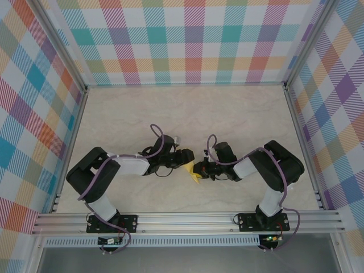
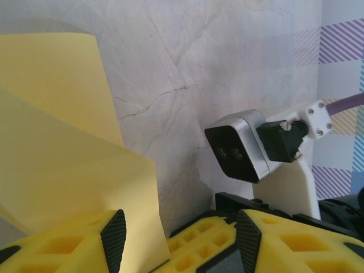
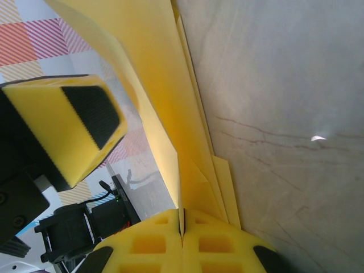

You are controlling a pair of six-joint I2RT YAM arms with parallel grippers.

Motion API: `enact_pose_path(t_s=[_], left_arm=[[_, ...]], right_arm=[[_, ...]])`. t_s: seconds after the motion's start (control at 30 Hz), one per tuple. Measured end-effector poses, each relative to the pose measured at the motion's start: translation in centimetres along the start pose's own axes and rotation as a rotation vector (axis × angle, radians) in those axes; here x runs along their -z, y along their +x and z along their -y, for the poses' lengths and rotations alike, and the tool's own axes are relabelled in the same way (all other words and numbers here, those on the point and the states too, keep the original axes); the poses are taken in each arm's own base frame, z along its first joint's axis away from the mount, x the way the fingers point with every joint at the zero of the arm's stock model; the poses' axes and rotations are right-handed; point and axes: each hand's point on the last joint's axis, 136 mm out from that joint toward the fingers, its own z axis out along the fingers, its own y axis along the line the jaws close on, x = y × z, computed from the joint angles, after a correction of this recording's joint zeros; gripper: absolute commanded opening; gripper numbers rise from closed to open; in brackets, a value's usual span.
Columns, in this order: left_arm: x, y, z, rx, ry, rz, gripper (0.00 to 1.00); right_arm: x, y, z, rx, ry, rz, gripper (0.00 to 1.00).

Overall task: Fold a paper plane with a square sheet of paper (pick it up from the middle)
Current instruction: Fold the wing for the fifth time at the center of the table.

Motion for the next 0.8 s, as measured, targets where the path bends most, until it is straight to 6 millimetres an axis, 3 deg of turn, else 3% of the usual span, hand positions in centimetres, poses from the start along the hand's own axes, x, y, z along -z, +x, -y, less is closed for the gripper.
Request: enact_pose_path(t_s=[0.2, 0.53, 0.63, 0.8], left_arm=[[-1.3, 0.1, -0.7, 0.01, -0.011, -0.024, 0.53], [-1.4, 0.2, -0.9, 0.008, -0.013, -0.02, 0.52], [-1.4, 0.2, -0.9, 0.004, -0.012, -0.022, 0.52], [-1.4, 0.2, -0.9, 0.001, -0.013, -0.025, 0.53]], right_arm=[[0.0, 0.0, 0.0, 0.0, 0.001, -0.001, 0.02], [1.4, 0.4, 0.1, -0.007, 0.105, 0.006, 0.17], [1.7, 0.8, 0.0, 0.0, 0.12, -0.007, 0.17], [1.8, 1.5, 0.4, 0.0, 0.132, -0.038, 0.09]])
